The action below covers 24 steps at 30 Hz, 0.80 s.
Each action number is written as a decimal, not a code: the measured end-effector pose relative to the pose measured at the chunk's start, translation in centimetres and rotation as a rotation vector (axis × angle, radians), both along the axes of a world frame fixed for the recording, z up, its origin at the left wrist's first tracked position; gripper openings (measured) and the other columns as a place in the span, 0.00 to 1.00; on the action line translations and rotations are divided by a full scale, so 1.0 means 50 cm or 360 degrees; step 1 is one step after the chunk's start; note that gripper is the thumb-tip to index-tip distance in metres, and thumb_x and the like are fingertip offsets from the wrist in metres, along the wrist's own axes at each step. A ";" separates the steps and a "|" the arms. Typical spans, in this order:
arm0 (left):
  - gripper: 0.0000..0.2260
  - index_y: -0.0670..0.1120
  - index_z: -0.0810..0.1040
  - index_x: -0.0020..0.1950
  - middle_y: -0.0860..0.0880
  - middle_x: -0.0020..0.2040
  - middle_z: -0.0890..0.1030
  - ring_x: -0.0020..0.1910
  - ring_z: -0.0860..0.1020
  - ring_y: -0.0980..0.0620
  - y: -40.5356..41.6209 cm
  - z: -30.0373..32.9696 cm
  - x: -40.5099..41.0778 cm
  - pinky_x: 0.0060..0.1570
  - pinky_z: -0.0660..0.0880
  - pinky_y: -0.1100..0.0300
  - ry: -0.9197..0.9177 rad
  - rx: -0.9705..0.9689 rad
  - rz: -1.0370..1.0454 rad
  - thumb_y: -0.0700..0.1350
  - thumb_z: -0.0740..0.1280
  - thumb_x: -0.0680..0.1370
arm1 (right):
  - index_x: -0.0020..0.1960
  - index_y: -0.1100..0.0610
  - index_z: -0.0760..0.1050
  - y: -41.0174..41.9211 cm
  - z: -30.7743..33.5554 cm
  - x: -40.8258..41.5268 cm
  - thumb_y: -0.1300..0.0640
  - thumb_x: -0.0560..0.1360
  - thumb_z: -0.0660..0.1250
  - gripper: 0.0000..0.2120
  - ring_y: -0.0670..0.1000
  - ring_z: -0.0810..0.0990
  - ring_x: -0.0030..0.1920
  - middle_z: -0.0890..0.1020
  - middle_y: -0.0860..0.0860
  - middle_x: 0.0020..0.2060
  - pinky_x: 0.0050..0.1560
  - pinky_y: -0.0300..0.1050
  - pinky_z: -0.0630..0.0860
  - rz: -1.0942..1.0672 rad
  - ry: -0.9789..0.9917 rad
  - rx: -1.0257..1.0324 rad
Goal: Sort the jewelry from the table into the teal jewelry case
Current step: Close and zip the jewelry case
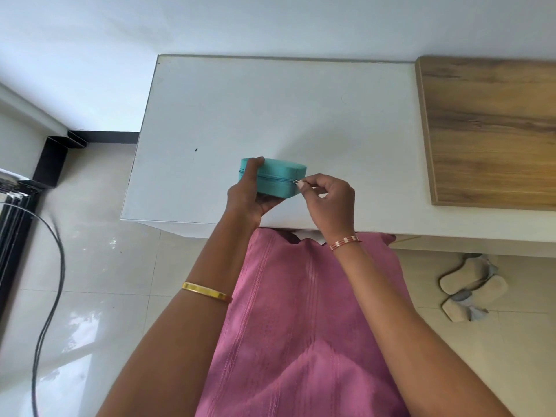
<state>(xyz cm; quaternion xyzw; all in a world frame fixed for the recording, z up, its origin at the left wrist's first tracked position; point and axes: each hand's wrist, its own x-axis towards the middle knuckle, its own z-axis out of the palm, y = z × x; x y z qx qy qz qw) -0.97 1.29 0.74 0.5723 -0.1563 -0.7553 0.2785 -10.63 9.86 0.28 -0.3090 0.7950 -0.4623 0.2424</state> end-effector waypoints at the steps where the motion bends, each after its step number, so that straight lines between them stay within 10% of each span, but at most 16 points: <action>1: 0.09 0.43 0.72 0.48 0.41 0.49 0.77 0.47 0.80 0.43 -0.002 0.000 0.001 0.45 0.81 0.48 -0.0037 -0.0023 -0.0021 0.47 0.68 0.74 | 0.42 0.62 0.82 -0.004 -0.004 -0.004 0.60 0.72 0.70 0.05 0.48 0.76 0.34 0.81 0.50 0.35 0.37 0.32 0.72 -0.0038 -0.0067 0.0034; 5: 0.07 0.43 0.72 0.47 0.41 0.49 0.77 0.45 0.81 0.43 -0.005 -0.001 0.002 0.40 0.82 0.52 -0.0080 -0.0037 -0.0062 0.45 0.66 0.74 | 0.41 0.62 0.82 -0.025 -0.013 -0.022 0.59 0.70 0.71 0.05 0.51 0.77 0.37 0.78 0.46 0.30 0.46 0.56 0.79 -0.0177 -0.0297 0.0107; 11: 0.06 0.44 0.72 0.47 0.42 0.49 0.76 0.43 0.81 0.44 -0.013 -0.001 0.005 0.40 0.82 0.53 -0.0053 -0.0048 -0.0064 0.44 0.66 0.75 | 0.35 0.55 0.77 -0.032 0.001 -0.030 0.60 0.71 0.71 0.07 0.50 0.75 0.31 0.80 0.56 0.37 0.35 0.48 0.80 -0.0161 -0.0617 0.0180; 16: 0.04 0.44 0.71 0.50 0.42 0.51 0.74 0.48 0.79 0.44 0.014 -0.017 0.009 0.44 0.81 0.53 0.0061 -0.0091 -0.0186 0.41 0.63 0.76 | 0.54 0.61 0.75 -0.026 0.001 -0.029 0.53 0.74 0.68 0.13 0.54 0.81 0.41 0.79 0.58 0.49 0.39 0.47 0.82 -0.0160 -0.1218 0.0105; 24: 0.09 0.45 0.77 0.56 0.46 0.51 0.79 0.50 0.77 0.49 0.020 -0.068 0.015 0.50 0.77 0.54 -0.0473 -0.0507 -0.0538 0.42 0.66 0.76 | 0.63 0.61 0.74 -0.036 -0.037 -0.021 0.60 0.71 0.70 0.21 0.58 0.80 0.52 0.80 0.60 0.54 0.52 0.56 0.79 0.0017 -0.0408 0.0335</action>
